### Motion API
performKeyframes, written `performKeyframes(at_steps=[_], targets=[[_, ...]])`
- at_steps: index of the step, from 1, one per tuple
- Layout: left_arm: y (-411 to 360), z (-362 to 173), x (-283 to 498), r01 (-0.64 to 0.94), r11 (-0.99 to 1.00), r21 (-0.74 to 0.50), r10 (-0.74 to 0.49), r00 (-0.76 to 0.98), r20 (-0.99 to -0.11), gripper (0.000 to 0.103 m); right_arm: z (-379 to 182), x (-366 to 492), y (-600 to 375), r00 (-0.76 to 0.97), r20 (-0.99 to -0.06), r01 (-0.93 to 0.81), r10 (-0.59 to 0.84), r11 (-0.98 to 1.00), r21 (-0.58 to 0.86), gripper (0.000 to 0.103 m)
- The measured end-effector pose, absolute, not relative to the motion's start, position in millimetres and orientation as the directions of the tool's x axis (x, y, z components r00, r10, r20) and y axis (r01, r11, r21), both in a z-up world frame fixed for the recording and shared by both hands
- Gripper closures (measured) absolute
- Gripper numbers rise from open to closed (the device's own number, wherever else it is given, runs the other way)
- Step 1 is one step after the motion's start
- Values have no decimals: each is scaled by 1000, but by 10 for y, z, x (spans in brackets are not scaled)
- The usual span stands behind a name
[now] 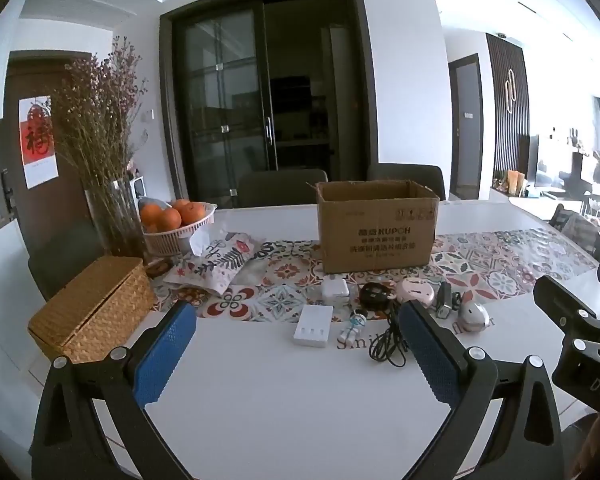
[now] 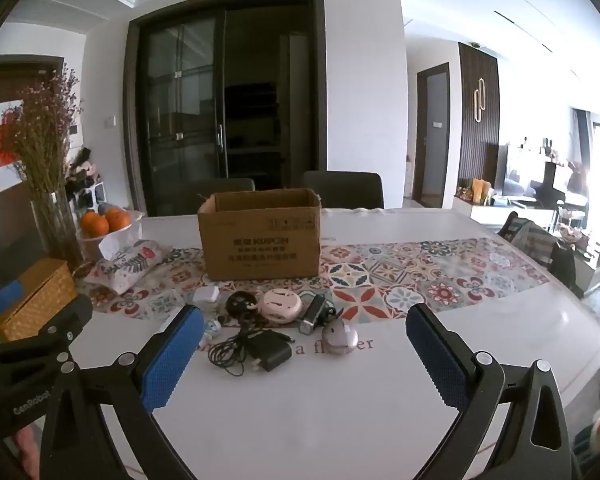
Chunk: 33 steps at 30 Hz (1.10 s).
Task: Organize rigid objects
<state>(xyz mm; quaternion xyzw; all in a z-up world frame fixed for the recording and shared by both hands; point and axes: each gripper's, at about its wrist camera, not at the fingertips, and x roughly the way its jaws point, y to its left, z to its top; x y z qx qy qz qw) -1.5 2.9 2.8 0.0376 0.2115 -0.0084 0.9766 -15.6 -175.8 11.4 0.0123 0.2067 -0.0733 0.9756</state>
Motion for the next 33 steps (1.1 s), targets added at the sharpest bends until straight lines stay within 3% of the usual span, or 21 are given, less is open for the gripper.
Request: performKeyframes(at_steps=[33], targets=[[19,14,-15,30,997,70,2,910,-415,0,106,-162,-1741,908,-398,140,-131,990,-8,1]])
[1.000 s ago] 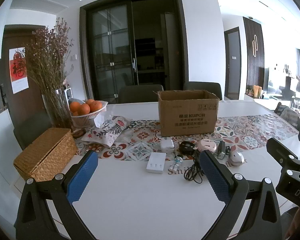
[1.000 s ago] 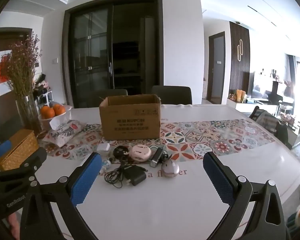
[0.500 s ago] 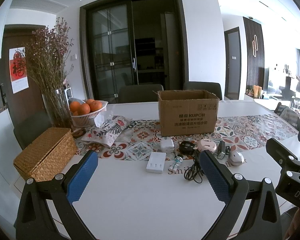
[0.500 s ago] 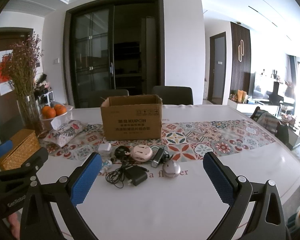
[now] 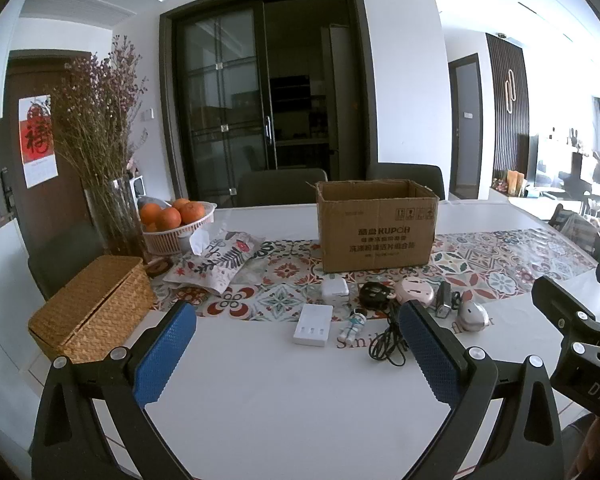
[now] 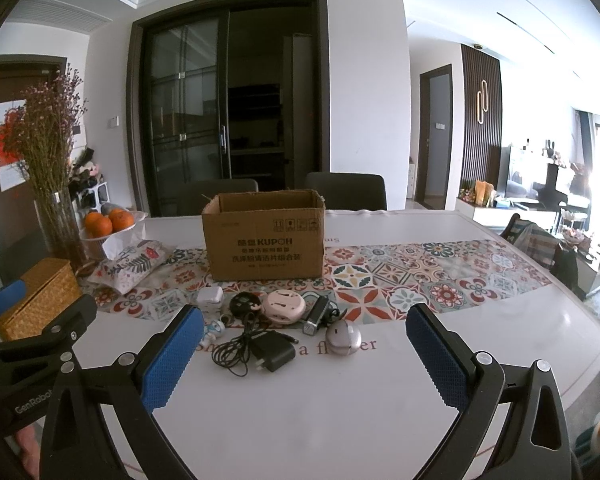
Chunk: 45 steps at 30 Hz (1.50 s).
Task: Organize rigid objects
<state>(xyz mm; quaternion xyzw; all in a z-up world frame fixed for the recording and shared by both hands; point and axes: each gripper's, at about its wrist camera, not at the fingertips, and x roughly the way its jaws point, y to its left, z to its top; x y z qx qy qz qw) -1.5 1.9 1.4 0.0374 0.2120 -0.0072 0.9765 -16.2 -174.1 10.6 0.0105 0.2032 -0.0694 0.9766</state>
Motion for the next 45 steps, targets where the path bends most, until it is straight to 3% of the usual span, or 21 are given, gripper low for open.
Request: performKeyframes(at_steps=[45], targets=[[87,-87,40,24,998,59,5,894,-448,0,19,-117,-1695,899,-418,134,-128,991,-15,1]])
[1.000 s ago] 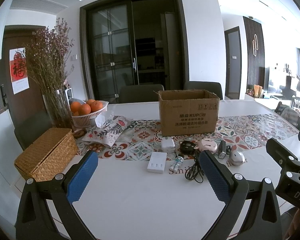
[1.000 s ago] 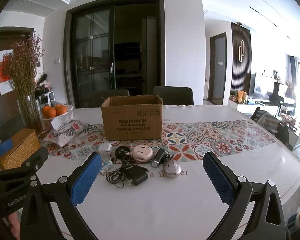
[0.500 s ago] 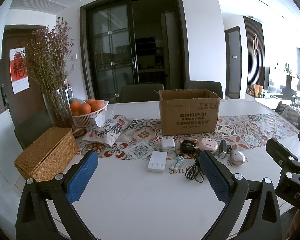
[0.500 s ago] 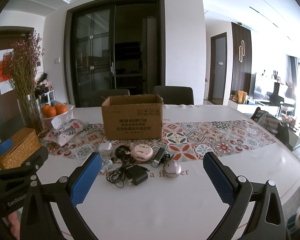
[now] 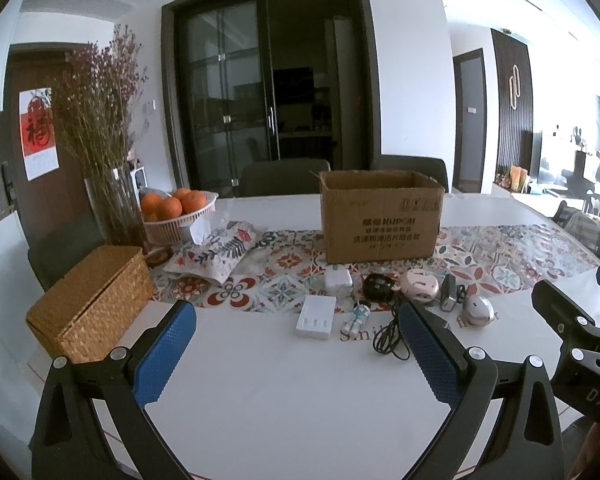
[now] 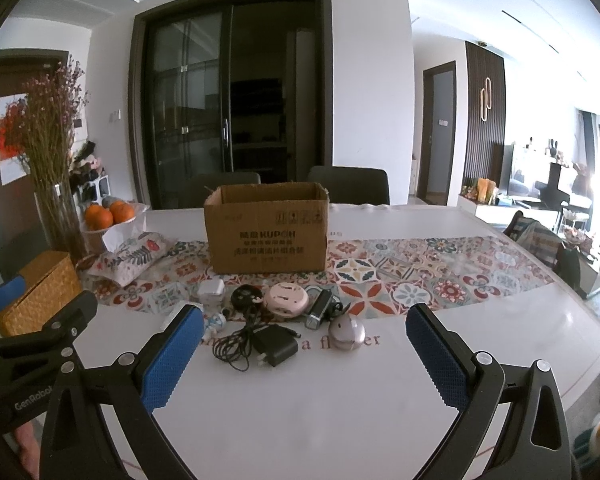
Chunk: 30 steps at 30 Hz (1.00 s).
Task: Organize rigid objects
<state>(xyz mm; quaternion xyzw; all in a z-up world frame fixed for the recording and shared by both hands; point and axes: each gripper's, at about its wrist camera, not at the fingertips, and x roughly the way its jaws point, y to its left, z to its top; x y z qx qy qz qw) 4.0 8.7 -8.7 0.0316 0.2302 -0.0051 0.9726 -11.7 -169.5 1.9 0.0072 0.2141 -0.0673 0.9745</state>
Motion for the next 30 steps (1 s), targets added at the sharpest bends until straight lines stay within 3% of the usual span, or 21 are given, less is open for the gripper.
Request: performKeyframes(at_steps=[23,30], targets=[[153,-680,836,11,998,69,35,782,-623,0,-531,764,-1659,796,-599,88,-89,996,-31,1],[140,-816,1100,21,997,69,31,746,-665,0,-761,1121,-1691,730,-680,74,-64,997,-14,7]])
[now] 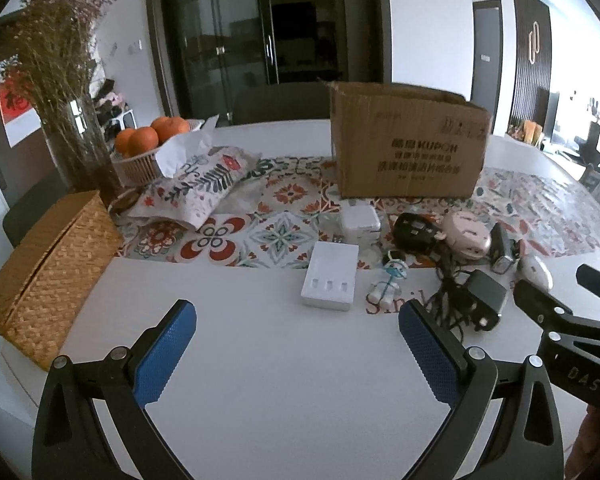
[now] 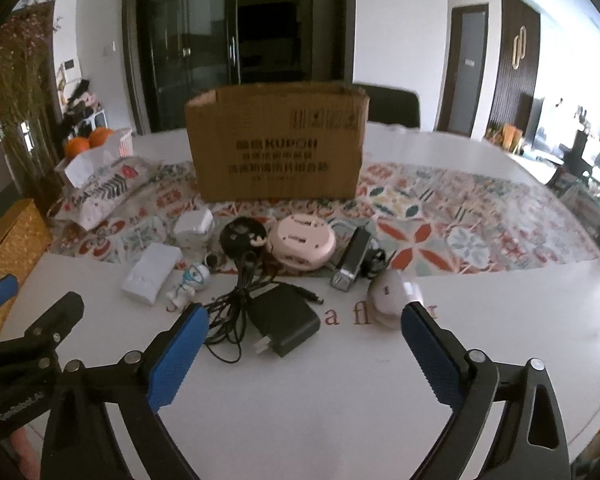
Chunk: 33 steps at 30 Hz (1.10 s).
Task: Organize rigid objects
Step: 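Grasp the white battery charger with the left gripper while the right gripper grasps the black adapter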
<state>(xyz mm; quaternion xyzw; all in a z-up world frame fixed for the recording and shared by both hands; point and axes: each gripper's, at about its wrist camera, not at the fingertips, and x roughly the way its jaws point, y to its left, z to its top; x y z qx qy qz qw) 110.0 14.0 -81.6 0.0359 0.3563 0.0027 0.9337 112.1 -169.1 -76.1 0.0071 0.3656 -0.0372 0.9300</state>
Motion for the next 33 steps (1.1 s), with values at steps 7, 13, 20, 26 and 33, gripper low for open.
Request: performKeyframes(at_steps=[7,13,20,26,33], targets=[[108,-964,1359,33,997,65,22,713,-701,0,-1000,1413,-1703,651,-757,60,-52,998,-18,19],[39,-1049,1546,59,995,82,16,709,-705,0,-1152,1569,-1721,604,-796,41,-31,999,-8,24],[-16,-1113,1781,82,992,93,7,713,-702,3,-1288,1714,-1728,540,-841,16,12,1000,24,26],[11,-1181,1933,84,994,72,-9,707,-707,10,-1344,1812,-1690,515,-857,9,18,1000,26,30],[21,-1313,2073,121,992,20,-65,659,-749,19,-1362,1889,-1636,512,-859,8,13,1000,20,32]])
